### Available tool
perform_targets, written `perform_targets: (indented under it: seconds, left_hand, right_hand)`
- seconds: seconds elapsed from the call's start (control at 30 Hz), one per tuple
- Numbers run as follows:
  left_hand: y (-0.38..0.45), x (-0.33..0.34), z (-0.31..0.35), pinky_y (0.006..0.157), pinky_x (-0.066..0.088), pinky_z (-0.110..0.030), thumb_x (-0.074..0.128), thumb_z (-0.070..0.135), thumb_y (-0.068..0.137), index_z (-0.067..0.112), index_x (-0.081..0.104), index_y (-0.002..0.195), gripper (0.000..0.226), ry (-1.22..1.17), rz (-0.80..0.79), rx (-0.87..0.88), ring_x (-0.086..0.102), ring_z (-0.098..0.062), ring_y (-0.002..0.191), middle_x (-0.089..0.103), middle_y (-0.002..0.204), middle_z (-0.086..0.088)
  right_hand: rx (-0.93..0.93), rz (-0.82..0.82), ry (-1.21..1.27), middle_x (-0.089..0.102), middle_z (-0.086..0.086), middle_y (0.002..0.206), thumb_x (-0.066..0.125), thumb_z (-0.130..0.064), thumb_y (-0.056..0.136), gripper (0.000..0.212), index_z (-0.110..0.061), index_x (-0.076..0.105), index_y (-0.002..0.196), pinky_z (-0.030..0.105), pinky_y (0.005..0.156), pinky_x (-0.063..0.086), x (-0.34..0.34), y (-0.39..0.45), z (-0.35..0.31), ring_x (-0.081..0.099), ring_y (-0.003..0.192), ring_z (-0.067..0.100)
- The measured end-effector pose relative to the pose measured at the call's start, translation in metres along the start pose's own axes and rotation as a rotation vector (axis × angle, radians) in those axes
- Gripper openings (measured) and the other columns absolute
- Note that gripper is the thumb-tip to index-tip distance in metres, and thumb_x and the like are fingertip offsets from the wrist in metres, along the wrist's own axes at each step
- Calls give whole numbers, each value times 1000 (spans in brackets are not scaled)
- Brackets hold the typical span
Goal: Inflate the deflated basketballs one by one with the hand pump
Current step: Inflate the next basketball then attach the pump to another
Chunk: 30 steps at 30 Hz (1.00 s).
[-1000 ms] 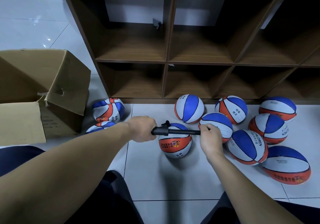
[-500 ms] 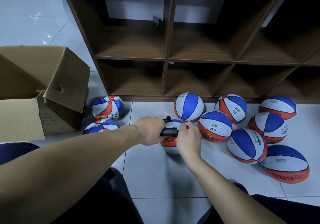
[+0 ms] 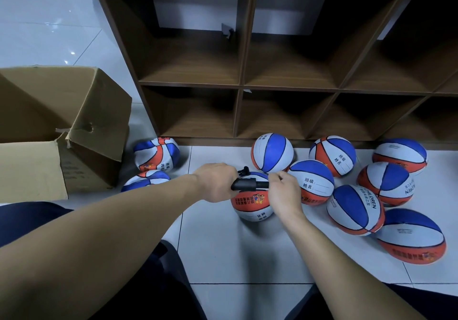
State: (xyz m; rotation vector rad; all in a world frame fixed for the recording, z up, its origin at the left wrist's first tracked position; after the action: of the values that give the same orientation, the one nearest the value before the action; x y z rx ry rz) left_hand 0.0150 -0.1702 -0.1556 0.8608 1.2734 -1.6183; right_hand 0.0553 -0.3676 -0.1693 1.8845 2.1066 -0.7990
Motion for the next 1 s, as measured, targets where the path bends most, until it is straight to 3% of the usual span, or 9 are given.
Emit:
perform_targets:
  seconds: [0.3, 0.57, 0.77, 1.0]
  left_hand:
    - [-3, -1, -16, 62, 41, -32, 58, 37, 96, 22, 63, 87, 18, 64, -34, -41, 63, -29, 77, 60, 77, 5]
    - [-4, 6, -4, 52, 34, -29, 58, 34, 94, 20, 61, 85, 17, 69, -31, -35, 62, -31, 76, 61, 79, 2]
    - [-2, 3, 6, 56, 37, -32, 58, 32, 94, 19, 63, 88, 15, 99, -24, 0, 62, -32, 76, 61, 78, 2]
    - [0, 5, 5, 61, 46, -33, 59, 34, 93, 20, 65, 88, 16, 104, -26, 16, 64, -31, 76, 65, 80, 1]
  right_hand:
    - [111, 130, 63, 42, 0, 59, 53, -14, 97, 36, -15, 40, 63, 41, 63, 33, -32, 19, 18, 38, 65, 25]
    - [4, 81, 4, 51, 3, 68, 50, -12, 99, 33, -12, 44, 67, 41, 65, 37, 7, -10, 8, 44, 67, 24]
    - [-7, 33, 13, 59, -1, 73, 49, -22, 99, 29, -20, 51, 71, 43, 72, 47, 30, -22, 5, 53, 75, 26]
    - [-7, 30, 37, 61, 0, 74, 50, -20, 102, 30, -19, 54, 72, 36, 65, 44, 30, -22, 6, 55, 74, 23]
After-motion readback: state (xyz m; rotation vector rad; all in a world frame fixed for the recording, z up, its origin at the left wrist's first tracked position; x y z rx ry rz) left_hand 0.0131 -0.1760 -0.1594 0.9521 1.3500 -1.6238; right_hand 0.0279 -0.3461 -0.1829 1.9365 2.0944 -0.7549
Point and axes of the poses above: each hand's wrist, its own y-axis towards the middle knuckle, its own x-axis out of the palm, z = x × y, the point moved 1 cm from there along y, towards the middle knuckle
